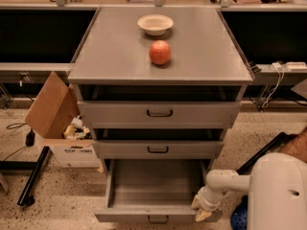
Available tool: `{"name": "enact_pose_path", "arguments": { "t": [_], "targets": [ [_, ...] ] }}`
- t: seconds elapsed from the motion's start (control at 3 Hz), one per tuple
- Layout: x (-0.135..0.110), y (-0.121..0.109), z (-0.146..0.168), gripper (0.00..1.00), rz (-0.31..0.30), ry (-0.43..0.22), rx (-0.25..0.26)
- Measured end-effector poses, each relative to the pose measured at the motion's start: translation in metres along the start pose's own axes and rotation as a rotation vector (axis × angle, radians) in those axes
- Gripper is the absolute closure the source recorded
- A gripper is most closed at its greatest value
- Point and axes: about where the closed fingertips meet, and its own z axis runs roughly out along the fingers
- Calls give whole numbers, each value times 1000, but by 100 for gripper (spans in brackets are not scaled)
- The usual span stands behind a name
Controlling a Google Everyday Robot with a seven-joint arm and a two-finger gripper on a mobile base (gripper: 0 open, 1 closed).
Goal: Open bottom drawer
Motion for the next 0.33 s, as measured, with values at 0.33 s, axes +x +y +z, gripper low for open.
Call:
{"name": "enact_pose_path", "arguments": {
  "t": [0.33],
  "targets": [
    [0,0,0,0,0,0,0]
  ]
}}
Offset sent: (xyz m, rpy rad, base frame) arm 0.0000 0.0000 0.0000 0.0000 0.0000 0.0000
